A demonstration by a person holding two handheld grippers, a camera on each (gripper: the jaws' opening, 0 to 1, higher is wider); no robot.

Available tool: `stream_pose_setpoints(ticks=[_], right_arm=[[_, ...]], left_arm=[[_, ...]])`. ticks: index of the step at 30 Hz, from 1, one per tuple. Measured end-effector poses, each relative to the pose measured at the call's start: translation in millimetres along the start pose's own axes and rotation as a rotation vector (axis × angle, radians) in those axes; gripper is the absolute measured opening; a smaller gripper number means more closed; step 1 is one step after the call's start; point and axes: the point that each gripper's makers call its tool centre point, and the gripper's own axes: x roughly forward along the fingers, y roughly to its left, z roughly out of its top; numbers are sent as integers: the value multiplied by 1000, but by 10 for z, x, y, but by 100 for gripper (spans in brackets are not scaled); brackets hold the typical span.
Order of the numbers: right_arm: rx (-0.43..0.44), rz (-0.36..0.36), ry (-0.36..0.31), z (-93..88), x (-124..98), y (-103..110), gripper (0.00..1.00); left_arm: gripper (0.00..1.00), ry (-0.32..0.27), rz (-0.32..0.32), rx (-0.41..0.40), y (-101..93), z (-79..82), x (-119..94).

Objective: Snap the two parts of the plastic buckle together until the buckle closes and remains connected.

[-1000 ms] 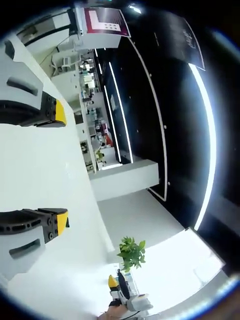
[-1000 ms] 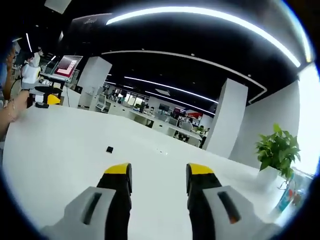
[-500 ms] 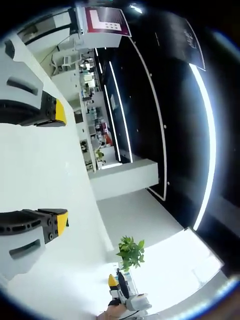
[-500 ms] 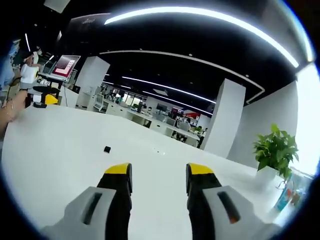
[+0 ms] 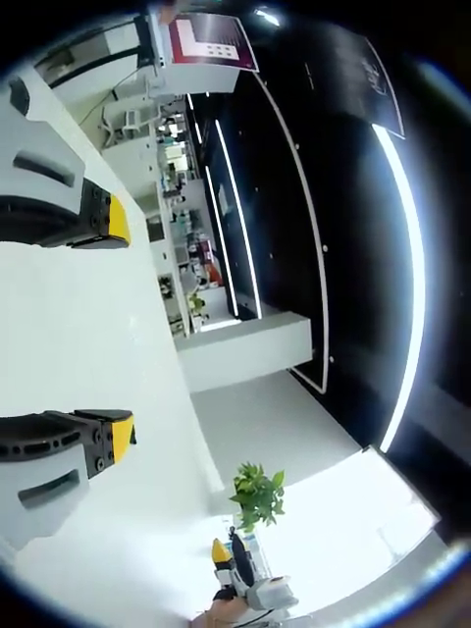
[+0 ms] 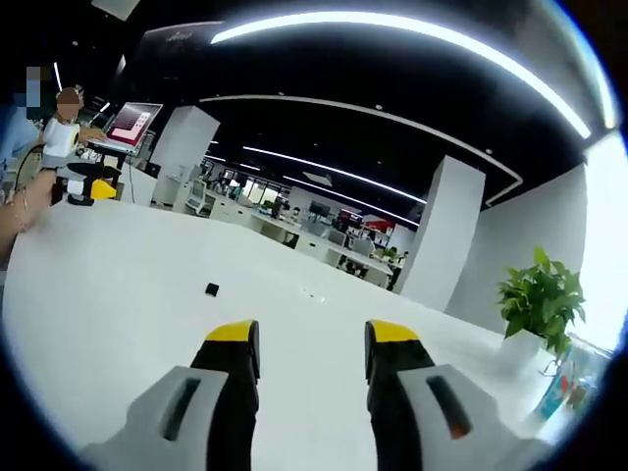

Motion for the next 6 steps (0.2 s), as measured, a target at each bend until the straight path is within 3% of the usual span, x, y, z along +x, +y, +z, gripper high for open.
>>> stream_pose_setpoints(ticks=[6], right_arm=[[-7,0,0,4,-5,1,43]], left_arm=[[67,5,0,1,-2,-9,-2]])
